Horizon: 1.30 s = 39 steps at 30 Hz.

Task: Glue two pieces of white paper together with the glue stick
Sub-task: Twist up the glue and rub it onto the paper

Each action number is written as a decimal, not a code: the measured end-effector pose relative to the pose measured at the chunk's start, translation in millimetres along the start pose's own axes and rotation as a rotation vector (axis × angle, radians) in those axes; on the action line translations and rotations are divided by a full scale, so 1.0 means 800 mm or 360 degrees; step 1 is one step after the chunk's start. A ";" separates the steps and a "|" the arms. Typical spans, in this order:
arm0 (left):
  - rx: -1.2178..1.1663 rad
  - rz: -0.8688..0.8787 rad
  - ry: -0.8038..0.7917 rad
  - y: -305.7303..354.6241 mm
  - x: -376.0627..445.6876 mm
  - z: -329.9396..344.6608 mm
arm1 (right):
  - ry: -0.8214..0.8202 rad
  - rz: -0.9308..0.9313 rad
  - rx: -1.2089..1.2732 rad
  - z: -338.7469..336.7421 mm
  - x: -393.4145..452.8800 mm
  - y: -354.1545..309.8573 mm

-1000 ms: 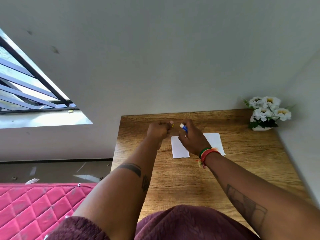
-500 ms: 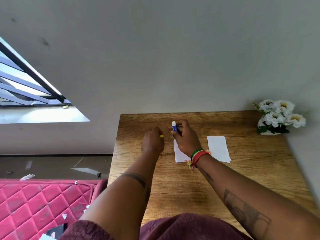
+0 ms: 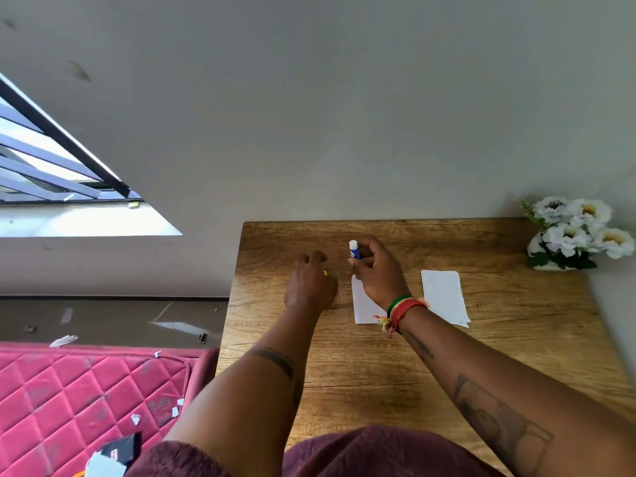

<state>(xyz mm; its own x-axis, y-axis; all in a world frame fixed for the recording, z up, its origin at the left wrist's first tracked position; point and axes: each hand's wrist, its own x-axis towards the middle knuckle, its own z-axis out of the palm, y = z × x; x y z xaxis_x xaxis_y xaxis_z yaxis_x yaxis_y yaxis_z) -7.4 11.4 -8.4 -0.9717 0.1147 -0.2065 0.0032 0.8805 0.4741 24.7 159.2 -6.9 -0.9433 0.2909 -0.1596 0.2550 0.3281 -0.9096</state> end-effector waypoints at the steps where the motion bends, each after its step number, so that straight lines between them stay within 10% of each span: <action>1: -0.0055 0.0089 0.0096 0.004 -0.002 -0.003 | 0.0002 0.0020 0.0040 -0.003 -0.001 -0.001; 12: -0.1399 -0.0152 -0.0065 0.075 -0.020 -0.026 | 0.0112 0.0083 0.0208 -0.035 -0.026 -0.037; 39: -0.1440 0.0154 0.0114 0.161 -0.039 -0.097 | 0.0151 0.0053 0.1249 -0.082 -0.063 -0.098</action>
<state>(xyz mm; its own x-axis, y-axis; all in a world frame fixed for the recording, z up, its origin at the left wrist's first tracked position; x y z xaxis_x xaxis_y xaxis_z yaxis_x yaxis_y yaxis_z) 5.0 85.7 125.9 -0.9892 0.1139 -0.0918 -0.0718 0.1684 0.9831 66.2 178.0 98.0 -0.9066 0.3766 -0.1903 0.0253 -0.4017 -0.9154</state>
